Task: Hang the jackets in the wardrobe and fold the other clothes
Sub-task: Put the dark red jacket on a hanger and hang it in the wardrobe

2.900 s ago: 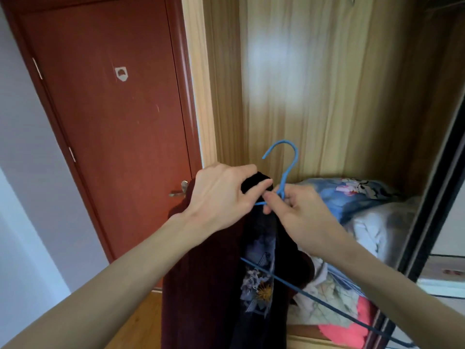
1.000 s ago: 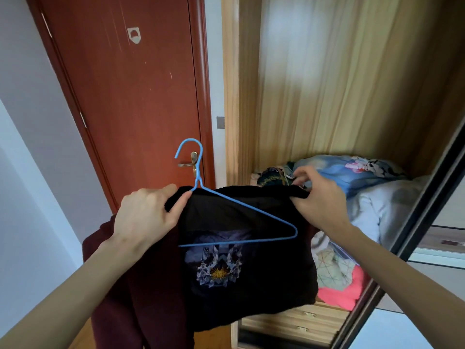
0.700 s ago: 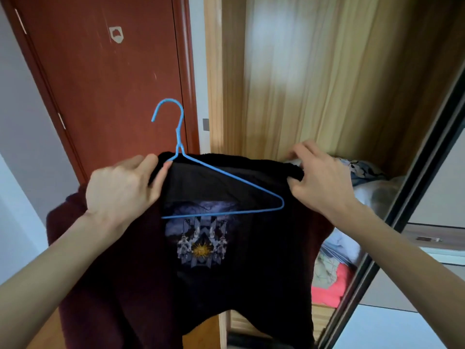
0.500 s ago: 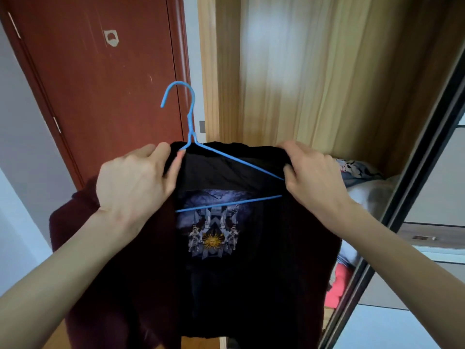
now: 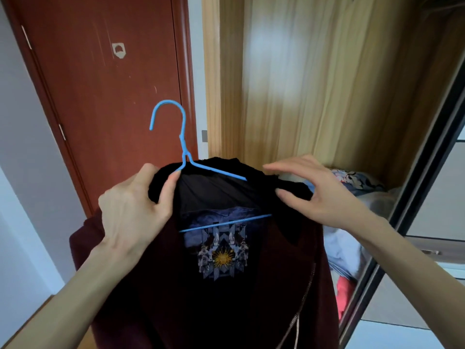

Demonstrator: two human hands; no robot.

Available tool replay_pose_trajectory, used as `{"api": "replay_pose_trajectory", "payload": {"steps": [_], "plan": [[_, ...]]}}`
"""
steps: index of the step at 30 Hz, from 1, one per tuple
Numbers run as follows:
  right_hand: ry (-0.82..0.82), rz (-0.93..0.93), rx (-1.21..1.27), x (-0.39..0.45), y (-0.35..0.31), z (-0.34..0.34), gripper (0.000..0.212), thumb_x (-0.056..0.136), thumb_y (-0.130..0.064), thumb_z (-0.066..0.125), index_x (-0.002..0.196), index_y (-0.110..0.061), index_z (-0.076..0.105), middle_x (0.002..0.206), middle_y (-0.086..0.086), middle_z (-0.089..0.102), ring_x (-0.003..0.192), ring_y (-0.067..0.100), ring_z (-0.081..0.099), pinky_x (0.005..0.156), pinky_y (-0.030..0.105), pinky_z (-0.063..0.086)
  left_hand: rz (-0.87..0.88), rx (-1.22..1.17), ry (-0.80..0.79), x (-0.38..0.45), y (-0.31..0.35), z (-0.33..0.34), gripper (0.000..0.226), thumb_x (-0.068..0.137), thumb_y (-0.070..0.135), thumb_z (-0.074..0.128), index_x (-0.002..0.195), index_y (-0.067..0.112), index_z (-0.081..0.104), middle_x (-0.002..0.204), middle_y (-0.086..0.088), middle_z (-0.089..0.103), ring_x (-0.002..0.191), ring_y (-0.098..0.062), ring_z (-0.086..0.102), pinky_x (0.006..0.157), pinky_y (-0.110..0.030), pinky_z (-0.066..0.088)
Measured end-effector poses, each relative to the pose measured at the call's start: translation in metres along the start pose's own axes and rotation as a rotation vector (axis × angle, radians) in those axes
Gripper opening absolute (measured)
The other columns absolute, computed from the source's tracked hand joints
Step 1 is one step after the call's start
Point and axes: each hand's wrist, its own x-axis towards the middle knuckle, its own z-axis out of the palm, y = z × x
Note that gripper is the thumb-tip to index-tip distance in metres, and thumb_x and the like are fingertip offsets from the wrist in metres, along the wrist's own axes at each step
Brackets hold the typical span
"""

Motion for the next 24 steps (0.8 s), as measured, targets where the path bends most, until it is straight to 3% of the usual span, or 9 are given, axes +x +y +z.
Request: {"api": "replay_pose_trajectory", "payload": {"steps": [2,4,6,9,12,14,18,22,24], "plan": [[-0.138,0.042,0.026,0.002,0.009,0.007,0.044,0.097,-0.037,0.070,0.139,-0.025,0.061,0.123,-0.019,0.064,0.117,0.003,0.059,0.102,0.025,0.045,-0.014,0.011,-0.013,-0.002,0.002,0.002,0.040,0.100,0.047,0.059,0.081,0.012,0.061,0.053,0.007,0.040,0.045,-0.030,0.051,0.043,-0.035,0.040],[-0.277,0.090,-0.031,0.003,0.005,0.020,0.046,0.098,-0.060,0.057,0.128,-0.025,0.059,0.098,-0.020,0.065,0.096,-0.001,0.064,0.084,0.031,0.050,0.008,0.008,-0.045,-0.004,0.006,0.004,0.040,0.099,0.047,0.059,0.081,0.012,0.062,0.054,0.007,0.042,0.046,-0.030,0.054,0.043,-0.034,0.040],[-0.343,0.124,-0.191,0.001,0.000,0.034,0.060,0.095,-0.074,0.041,0.125,-0.023,0.050,0.069,-0.014,0.049,0.077,0.013,0.059,0.067,0.032,0.039,0.059,-0.016,-0.083,-0.005,0.013,0.006,0.035,0.098,0.045,0.062,0.083,0.013,0.065,0.055,0.010,0.040,0.047,-0.030,0.056,0.044,-0.032,0.040],[-0.217,0.097,-0.295,-0.003,-0.004,0.039,0.070,0.092,-0.074,0.030,0.132,-0.019,0.048,0.061,-0.008,0.045,0.067,0.021,0.057,0.061,0.035,0.035,0.086,-0.049,-0.114,-0.003,0.019,0.011,0.035,0.097,0.044,0.063,0.081,0.013,0.064,0.053,0.008,0.042,0.045,-0.027,0.052,0.044,-0.031,0.038],[-0.126,0.083,-0.237,-0.007,-0.002,0.032,0.053,0.095,-0.072,0.032,0.113,-0.024,0.044,0.069,0.003,0.057,0.069,0.029,0.060,0.063,0.044,0.045,0.149,-0.078,-0.095,0.007,0.018,0.018,0.041,0.102,0.045,0.059,0.076,0.012,0.057,0.053,0.004,0.044,0.044,-0.025,0.047,0.042,-0.034,0.038],[-0.062,0.087,-0.175,-0.010,0.003,0.026,0.041,0.099,-0.070,0.039,0.105,-0.030,0.041,0.070,0.003,0.059,0.066,0.026,0.060,0.063,0.047,0.049,0.210,-0.110,-0.112,0.016,0.018,0.025,0.042,0.103,0.046,0.056,0.078,0.013,0.055,0.054,0.004,0.044,0.046,-0.024,0.048,0.042,-0.034,0.036],[0.094,0.164,-0.057,-0.023,0.018,0.011,0.036,0.097,-0.064,0.052,0.103,-0.029,0.055,0.073,-0.005,0.064,0.067,0.014,0.064,0.064,0.049,0.052,0.309,-0.144,-0.215,0.028,0.018,0.040,0.039,0.102,0.048,0.054,0.085,0.013,0.059,0.060,0.006,0.052,0.052,-0.021,0.054,0.046,-0.035,0.038],[0.175,0.231,0.024,-0.044,0.028,-0.010,0.012,0.094,-0.052,0.063,0.095,-0.042,0.057,0.076,-0.011,0.066,0.065,0.011,0.065,0.063,0.038,0.050,0.409,-0.153,-0.337,0.028,0.010,0.051,0.048,0.099,0.059,0.051,0.094,0.012,0.062,0.078,0.003,0.058,0.070,-0.022,0.057,0.063,-0.037,0.045],[0.181,0.282,0.024,-0.054,0.036,-0.020,0.014,0.092,-0.050,0.065,0.097,-0.038,0.061,0.080,-0.008,0.070,0.064,0.020,0.068,0.063,0.043,0.051,0.454,-0.139,-0.391,0.026,0.007,0.058,0.051,0.098,0.061,0.052,0.094,0.012,0.061,0.082,0.005,0.053,0.075,-0.019,0.051,0.068,-0.033,0.042]]}}
